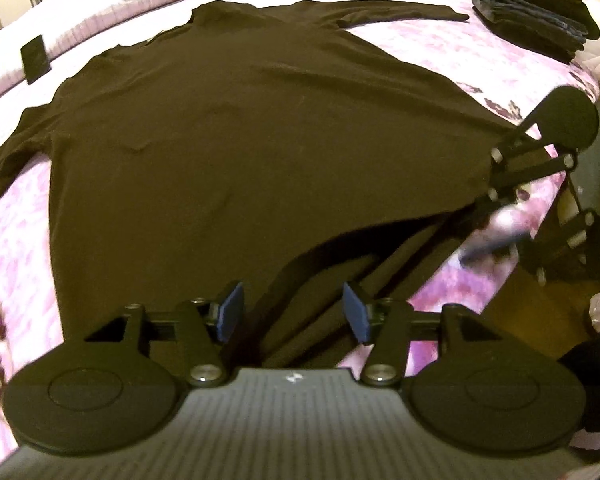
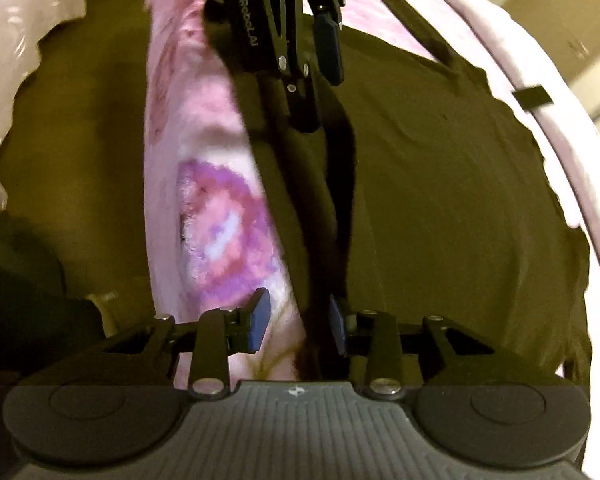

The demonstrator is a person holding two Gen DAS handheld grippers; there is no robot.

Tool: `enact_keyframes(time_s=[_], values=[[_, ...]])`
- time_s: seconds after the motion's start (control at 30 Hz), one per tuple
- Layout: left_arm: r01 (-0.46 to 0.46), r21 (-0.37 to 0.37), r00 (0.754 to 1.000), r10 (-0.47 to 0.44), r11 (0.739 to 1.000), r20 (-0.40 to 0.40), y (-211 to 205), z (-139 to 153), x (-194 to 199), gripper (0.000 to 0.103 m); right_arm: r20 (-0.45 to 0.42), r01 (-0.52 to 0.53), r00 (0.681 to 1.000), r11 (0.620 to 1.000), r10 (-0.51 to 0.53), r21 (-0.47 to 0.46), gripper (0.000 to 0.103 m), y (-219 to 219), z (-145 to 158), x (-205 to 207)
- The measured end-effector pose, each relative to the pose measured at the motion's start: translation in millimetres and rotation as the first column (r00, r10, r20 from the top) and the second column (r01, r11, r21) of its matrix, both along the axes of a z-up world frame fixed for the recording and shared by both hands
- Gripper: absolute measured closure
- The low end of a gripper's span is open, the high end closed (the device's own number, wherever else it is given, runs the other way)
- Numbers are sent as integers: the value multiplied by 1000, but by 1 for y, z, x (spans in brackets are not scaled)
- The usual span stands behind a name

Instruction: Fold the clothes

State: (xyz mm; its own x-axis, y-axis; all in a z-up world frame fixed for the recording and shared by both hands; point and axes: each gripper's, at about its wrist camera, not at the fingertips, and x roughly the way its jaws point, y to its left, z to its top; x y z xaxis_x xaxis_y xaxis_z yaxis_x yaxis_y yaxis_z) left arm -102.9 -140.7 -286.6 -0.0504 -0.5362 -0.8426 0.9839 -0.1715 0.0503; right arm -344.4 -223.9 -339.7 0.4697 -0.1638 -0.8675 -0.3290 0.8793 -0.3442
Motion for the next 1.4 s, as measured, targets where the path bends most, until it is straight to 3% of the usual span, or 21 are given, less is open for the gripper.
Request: enact_keyframes(time_s=[0.03,0.2,0.33,0.43,0.53,0.57,0.7,0.83,0.9,1.03,1.23,1.3,1.4], values=[[3,-1,1000,-3,1000,3,4,1,-1,53,-6,1,1000,1000,-1,8,103,-1,1,0],[34,-4,999,-34,999,25,26,7,-10,49,-27,8,1000,997,-6,78,103,2,18,-14],[177,31,979,-179,984,93,34,-7,-31,50,-42,-19,999,998,22,66,103,12,20,-24],[288,54,935,-293,956,199,37,-21,-45,56,-26,-48,999,998,47,-43,103,13,6,-22],[431,74,840,-430,899,330,45,-30,-62,57,-35,-81,996,988,78,-129,92,9,-5,-21],[449,79,825,-446,890,346,46,-32,-64,58,-29,-92,996,985,89,-146,86,7,-7,-22],[511,101,762,-504,854,406,49,-40,-71,59,-28,-109,994,979,105,-172,79,6,-9,-28],[467,71,806,-457,881,376,40,-32,-64,59,-22,-88,996,982,85,-168,79,1,-7,-29],[471,78,801,-463,879,381,35,-32,-63,59,-20,-72,997,984,69,-164,79,-3,-6,-28],[507,102,764,-501,856,407,32,-39,-66,61,-28,-70,997,984,66,-166,81,-6,-6,-24],[511,106,733,-497,853,464,32,-47,-70,70,-14,-54,999,981,52,-186,85,-7,-1,-30],[502,103,738,-487,859,468,31,-48,-70,78,-18,-51,999,979,48,-197,85,-9,-4,-32],[466,89,773,-454,880,444,26,-44,-66,91,-9,-53,999,977,52,-206,85,-10,-4,-33]])
